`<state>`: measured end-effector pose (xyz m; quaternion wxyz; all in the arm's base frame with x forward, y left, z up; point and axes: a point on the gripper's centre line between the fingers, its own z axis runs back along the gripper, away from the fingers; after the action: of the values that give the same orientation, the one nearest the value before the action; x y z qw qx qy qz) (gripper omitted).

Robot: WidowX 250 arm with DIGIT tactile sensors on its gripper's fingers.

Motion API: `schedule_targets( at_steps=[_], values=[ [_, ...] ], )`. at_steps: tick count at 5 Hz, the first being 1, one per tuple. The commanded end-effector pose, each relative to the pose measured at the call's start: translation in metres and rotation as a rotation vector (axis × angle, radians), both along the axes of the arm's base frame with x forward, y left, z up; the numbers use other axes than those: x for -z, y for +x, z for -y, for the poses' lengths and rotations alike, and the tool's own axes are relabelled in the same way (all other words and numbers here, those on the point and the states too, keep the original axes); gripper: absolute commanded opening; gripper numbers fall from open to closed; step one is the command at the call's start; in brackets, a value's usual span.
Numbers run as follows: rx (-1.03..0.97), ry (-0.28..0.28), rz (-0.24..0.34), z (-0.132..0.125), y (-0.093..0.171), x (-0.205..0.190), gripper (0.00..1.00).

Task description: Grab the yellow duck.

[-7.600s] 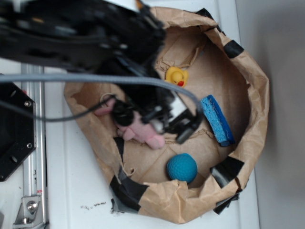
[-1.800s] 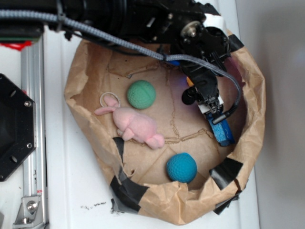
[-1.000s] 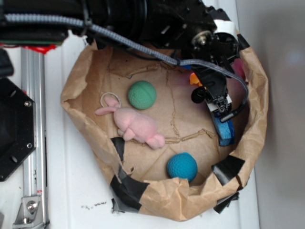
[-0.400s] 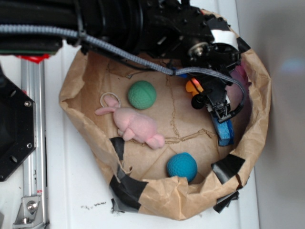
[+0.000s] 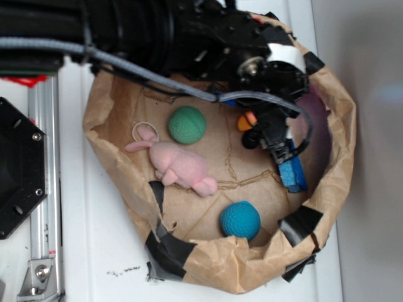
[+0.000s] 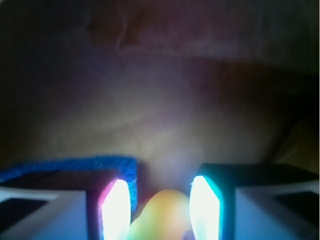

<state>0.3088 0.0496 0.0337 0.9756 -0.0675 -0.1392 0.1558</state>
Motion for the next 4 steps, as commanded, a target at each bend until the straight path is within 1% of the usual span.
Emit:
schedule_targets(
  at_steps=[1,2,4],
  values=[
    [0.041,0.001,0.032,-0.002,-0.013,-0.019,0.0],
    [0.05,-0.009,0.044,0.001,-0.016,-0.027,0.0],
    [0.052,-0.005,0.058,0.001,-0.014,-0.034,0.0]
  ],
)
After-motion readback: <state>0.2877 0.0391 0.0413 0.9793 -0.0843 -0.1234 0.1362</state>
